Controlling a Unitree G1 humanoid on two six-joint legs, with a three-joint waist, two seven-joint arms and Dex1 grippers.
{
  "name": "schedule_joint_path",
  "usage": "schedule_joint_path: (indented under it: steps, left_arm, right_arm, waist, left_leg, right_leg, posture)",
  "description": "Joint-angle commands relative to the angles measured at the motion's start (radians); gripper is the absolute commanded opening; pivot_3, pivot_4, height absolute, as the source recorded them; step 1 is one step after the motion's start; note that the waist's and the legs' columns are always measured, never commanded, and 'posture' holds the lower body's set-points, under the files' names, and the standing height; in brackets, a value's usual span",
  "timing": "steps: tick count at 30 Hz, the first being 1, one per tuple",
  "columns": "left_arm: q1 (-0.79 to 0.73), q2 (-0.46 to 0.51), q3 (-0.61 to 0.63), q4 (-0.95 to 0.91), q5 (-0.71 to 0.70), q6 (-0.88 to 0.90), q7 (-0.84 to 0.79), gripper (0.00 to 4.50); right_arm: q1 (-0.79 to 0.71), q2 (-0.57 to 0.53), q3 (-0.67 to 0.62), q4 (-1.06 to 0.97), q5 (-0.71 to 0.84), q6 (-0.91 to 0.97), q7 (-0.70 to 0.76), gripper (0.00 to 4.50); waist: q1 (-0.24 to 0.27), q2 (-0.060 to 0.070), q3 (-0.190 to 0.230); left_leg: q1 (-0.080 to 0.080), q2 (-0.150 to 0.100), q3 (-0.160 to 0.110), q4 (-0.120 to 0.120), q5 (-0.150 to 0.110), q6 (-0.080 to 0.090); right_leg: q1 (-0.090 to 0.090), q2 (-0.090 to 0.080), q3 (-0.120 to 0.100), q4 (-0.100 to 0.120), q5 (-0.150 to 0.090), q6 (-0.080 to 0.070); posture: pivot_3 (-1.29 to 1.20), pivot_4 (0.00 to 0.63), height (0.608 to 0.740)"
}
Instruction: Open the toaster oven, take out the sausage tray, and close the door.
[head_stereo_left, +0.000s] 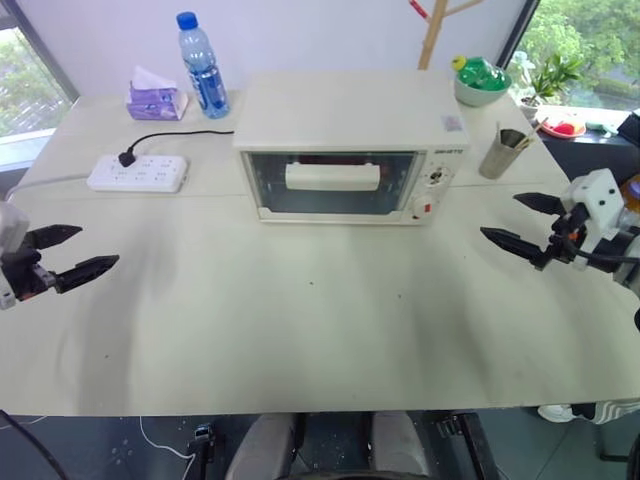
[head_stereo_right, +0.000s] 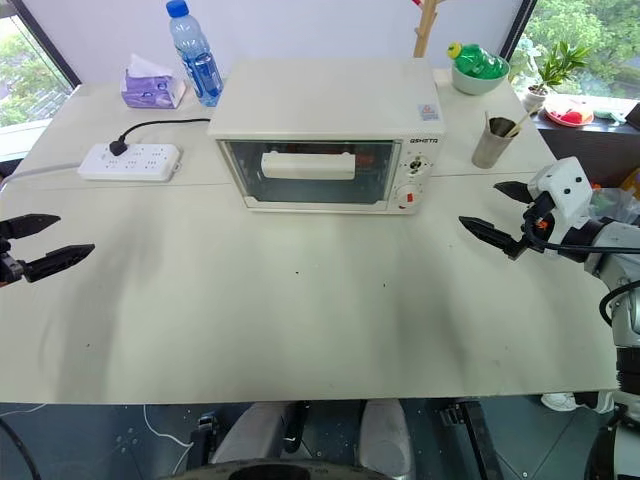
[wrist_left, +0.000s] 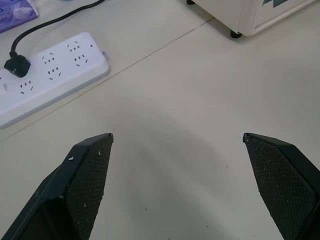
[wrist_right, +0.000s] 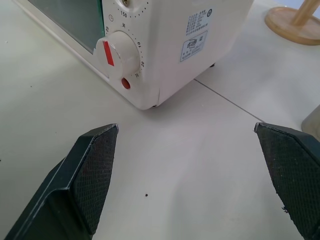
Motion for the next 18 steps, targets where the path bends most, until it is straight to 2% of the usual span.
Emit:
schedule_joint_path:
  steps: [1, 14, 16, 18]
  left_arm:
    - [0.001, 0.005, 0.030, -0.008, 0.006, -0.025, -0.002, 4.41]
    - [-0.055, 0.004, 0.049, -0.016, -0.067, 0.067, 0.012, 4.41]
    - [-0.075, 0.008, 0.043, -0.036, -0.090, 0.095, 0.012, 4.41]
    - [-0.124, 0.015, 0.036, -0.099, -0.174, 0.171, -0.002, 4.41]
  right_arm:
    - [-0.012, -0.012, -0.038, -0.010, 0.011, -0.018, -0.003, 4.50]
    - [-0.011, -0.014, -0.043, -0.037, 0.037, 0.033, -0.006, 4.50]
    - [-0.017, -0.012, -0.044, -0.054, 0.059, 0.058, 0.000, 4.50]
    - [-0.029, -0.013, -0.038, -0.128, 0.143, 0.148, 0.029, 4.50]
  waist:
    - [0.000, 0.000, 0.000]
    - [0.001, 0.000, 0.000]
    - [0.001, 0.000, 0.000]
    - [0.001, 0.000, 0.000]
  left_leg:
    - [0.000, 0.000, 0.000, 0.000, 0.000, 0.000]
    - [0.000, 0.000, 0.002, 0.000, 0.000, 0.000]
    - [0.000, 0.000, 0.002, 0.000, 0.000, 0.000]
    - [0.000, 0.001, 0.002, 0.000, 0.000, 0.000]
  right_leg:
    - [0.000, 0.000, 0.000, 0.000, 0.000, 0.000]
    - [-0.001, 0.000, 0.001, 0.000, 0.001, 0.000]
    - [-0.001, 0.000, 0.002, 0.000, 0.001, 0.000]
    - [-0.001, 0.000, 0.002, 0.000, 0.001, 0.000]
  posture:
    - [0.00, 0.150, 0.739]
    - [0.00, 0.150, 0.739]
    - [0.00, 0.150, 0.739]
    - [0.00, 0.150, 0.739]
